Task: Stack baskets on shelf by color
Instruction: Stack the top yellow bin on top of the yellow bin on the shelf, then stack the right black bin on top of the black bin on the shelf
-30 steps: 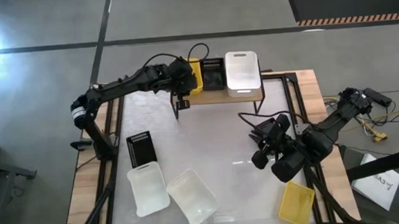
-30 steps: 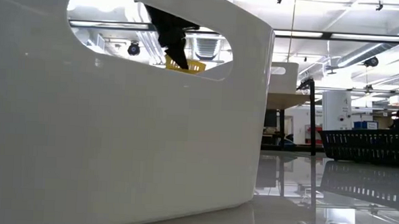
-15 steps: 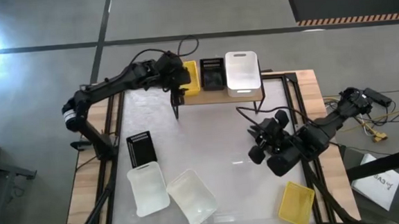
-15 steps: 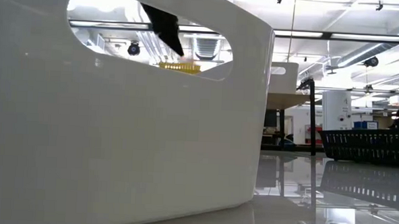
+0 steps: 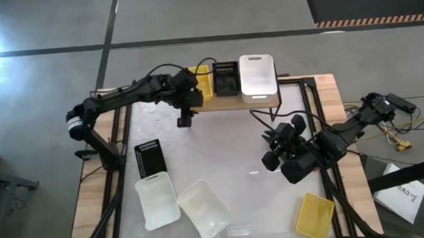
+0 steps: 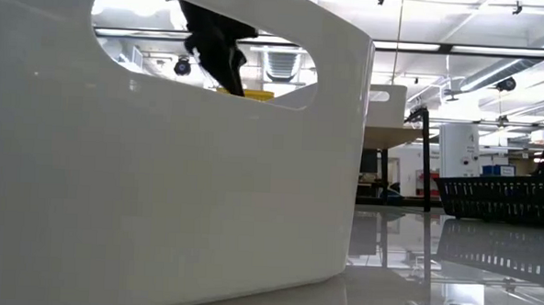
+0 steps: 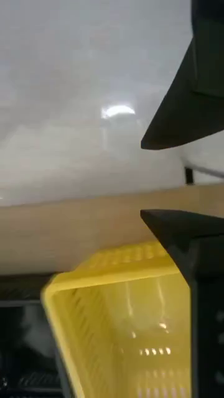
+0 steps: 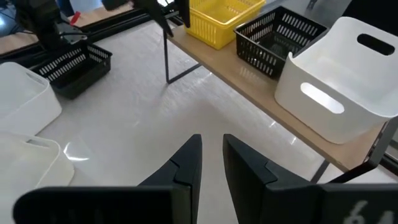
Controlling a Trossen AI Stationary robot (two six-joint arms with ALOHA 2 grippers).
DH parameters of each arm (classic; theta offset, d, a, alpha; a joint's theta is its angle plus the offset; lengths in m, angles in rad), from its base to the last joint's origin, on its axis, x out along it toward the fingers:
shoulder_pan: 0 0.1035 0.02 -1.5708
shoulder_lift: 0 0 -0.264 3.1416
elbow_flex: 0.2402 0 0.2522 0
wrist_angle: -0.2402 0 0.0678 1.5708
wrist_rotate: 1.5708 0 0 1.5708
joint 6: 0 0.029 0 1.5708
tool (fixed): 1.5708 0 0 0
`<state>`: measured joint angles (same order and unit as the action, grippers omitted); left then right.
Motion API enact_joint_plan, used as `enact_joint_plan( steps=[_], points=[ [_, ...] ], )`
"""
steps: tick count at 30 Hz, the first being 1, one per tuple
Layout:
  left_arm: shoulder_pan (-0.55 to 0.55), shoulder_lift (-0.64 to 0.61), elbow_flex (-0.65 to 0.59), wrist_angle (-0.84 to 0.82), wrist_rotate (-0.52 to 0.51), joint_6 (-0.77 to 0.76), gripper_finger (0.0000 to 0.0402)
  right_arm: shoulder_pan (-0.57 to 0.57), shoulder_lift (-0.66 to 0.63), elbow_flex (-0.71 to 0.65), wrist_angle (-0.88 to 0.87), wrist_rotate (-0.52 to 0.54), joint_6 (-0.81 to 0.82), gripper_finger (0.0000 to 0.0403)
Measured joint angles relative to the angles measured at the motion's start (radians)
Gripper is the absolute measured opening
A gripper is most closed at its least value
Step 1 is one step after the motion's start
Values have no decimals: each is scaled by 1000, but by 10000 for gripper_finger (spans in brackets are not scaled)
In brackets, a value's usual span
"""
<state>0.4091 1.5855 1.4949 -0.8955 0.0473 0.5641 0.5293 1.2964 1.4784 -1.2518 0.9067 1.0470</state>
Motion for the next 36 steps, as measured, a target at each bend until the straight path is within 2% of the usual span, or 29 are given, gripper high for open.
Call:
enact_joint_plan(
  steps=[5,9,11,13,18,21,24,30,36],
  points=[
    [2,2,-29,26,-146,126,126,0,0,0,3,-2,0,59],
    [1,-9,-29,49,-173,130,123,0,0,8,0,-66,-1,59],
    [-4,-18,-17,40,-174,121,122,0,-4,17,-8,-158,-4,59],
    [-13,-33,0,41,-176,84,122,0,-8,17,-31,-302,-21,59],
    [-55,-95,17,49,-141,-85,122,3,-6,-62,-121,-629,-46,59],
    [-90,-128,16,51,-93,-223,122,14,-8,-150,-167,-785,-139,59],
    [-133,-152,4,56,-50,-360,122,17,-23,-236,-206,-886,-263,67],
    [-256,-162,-73,145,-41,-581,122,-27,-111,-439,-139,-902,-474,119],
    [-413,-157,-205,384,-41,-715,122,-73,-204,-624,-57,-846,-577,158]
  ],
)
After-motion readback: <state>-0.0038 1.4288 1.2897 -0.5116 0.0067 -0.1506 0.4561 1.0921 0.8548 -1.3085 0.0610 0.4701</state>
